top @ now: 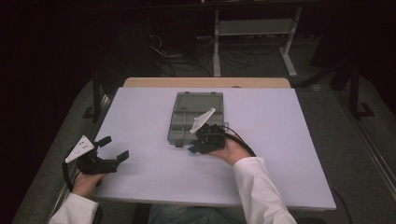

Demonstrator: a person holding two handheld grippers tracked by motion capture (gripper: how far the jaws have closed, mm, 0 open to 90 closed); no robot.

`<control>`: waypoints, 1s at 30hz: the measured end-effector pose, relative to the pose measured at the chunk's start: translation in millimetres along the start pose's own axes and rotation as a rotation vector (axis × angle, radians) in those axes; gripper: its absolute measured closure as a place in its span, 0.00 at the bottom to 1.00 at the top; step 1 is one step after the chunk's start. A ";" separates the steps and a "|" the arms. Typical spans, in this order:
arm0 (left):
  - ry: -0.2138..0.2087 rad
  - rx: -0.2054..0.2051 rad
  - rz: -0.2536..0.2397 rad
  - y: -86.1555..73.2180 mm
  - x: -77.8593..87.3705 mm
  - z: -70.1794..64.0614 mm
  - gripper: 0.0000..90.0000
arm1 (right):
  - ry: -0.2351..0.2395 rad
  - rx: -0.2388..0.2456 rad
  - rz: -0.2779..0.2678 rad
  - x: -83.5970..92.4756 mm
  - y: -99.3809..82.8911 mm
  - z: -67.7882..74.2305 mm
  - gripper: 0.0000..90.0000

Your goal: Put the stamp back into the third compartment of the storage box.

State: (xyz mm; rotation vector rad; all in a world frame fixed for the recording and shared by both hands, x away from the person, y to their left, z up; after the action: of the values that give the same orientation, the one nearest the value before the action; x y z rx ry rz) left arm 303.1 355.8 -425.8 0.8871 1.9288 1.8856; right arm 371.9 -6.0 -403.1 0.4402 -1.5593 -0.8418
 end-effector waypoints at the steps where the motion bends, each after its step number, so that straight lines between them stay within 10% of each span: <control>1: 0.000 0.000 0.000 0.0 0.0 0.0 0.00 | -0.001 -0.005 -0.004 1.3 0.8 -0.4 0.80; 30: -0.001 0.002 0.001 0.2 0.1 0.1 0.00 | -0.023 -0.024 -0.036 19.4 14.1 -15.8 0.80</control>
State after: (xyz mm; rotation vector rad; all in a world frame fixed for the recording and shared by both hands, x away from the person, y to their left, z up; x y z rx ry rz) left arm 303.2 355.9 -425.6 0.8895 1.9302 1.8832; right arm 386.4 -14.4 -379.8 0.4437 -1.5646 -0.8945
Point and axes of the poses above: each handheld gripper's, and its own axes: x roughly backward along the jaws, y roughly out of its top, z roughly to its left, the point moved 2 cm from there along -x, roughly forward along the jaws, and after that the axes turned 5 degrees about -z, right-handed, at the moved point
